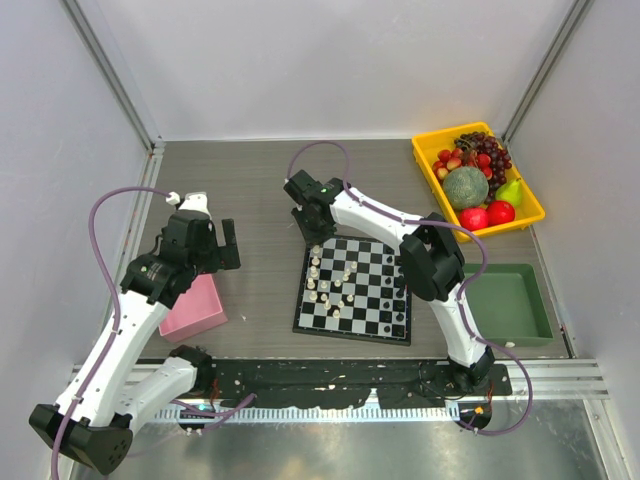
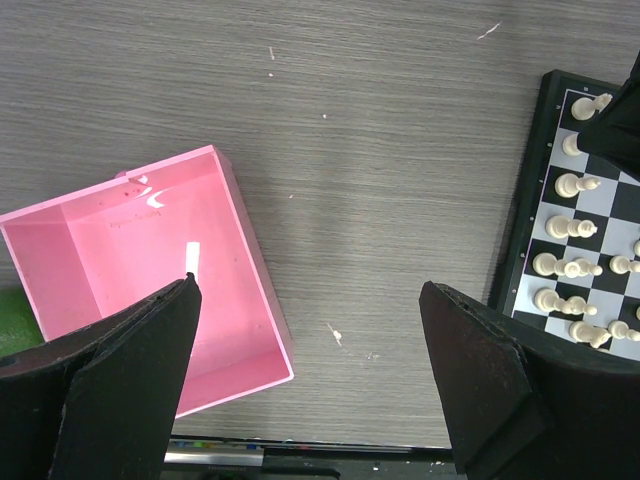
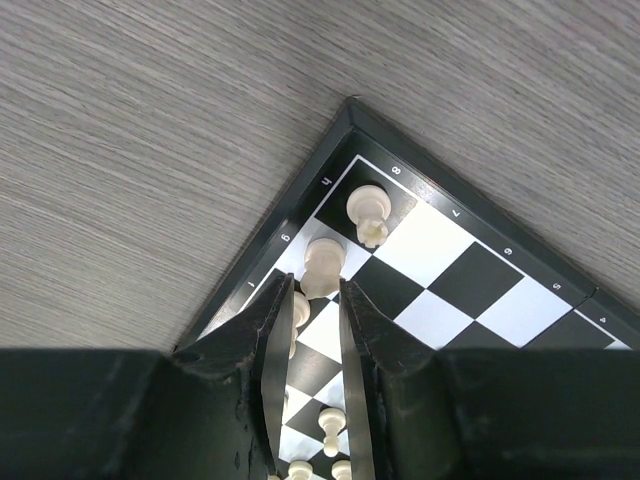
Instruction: Set up the chess pieces on the board
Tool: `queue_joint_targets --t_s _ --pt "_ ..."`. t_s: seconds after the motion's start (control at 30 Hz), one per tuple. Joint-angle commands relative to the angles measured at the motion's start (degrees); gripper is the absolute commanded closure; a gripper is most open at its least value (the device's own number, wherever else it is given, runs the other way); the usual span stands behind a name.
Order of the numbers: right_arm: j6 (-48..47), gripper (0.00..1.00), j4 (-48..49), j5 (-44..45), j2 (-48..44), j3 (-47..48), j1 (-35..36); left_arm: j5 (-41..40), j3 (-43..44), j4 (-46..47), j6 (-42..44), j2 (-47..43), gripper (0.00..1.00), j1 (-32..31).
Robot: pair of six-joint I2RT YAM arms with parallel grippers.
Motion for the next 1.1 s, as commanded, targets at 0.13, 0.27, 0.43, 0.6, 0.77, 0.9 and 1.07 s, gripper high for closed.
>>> queue_joint_targets --t_s 0.13,0.27,0.43,0.6,0.77,0.9,1.07 --pt "-0.9 0.69 -1.3 1.0 -0.4 1.2 0.3 1.1 -0.1 1.3 0.9 0.3 0.01 0.3" --pt "-1.1 0.69 -1.7 1.2 -0.4 1.2 0.3 1.3 -0.1 1.2 0.9 0.2 0.00 0.3" --pt "-1.4 0.69 -1.9 1.0 -0.4 1.5 0.3 1.4 -0.1 1.2 0.7 0.1 0.00 0.3" --pt "-0.9 0.68 -0.6 -0.7 -0.3 2.3 0.3 1.3 -0.1 1.0 0.8 -0.1 0.00 0.4" --pt "-0.5 0.68 -0.3 -1.3 1.0 3.3 0.3 1.1 0.0 0.9 1.0 -0.2 0.00 0.4" --pt "-0.6 0.69 -0.3 -1.0 1.2 2.9 0.3 1.0 -0.1 0.9 1.0 -0.1 0.00 0.4" --pt "-0.8 0.73 -0.3 -0.3 0.8 2.1 0.3 1.2 -0.1 1.0 1.0 0.0 0.00 0.4"
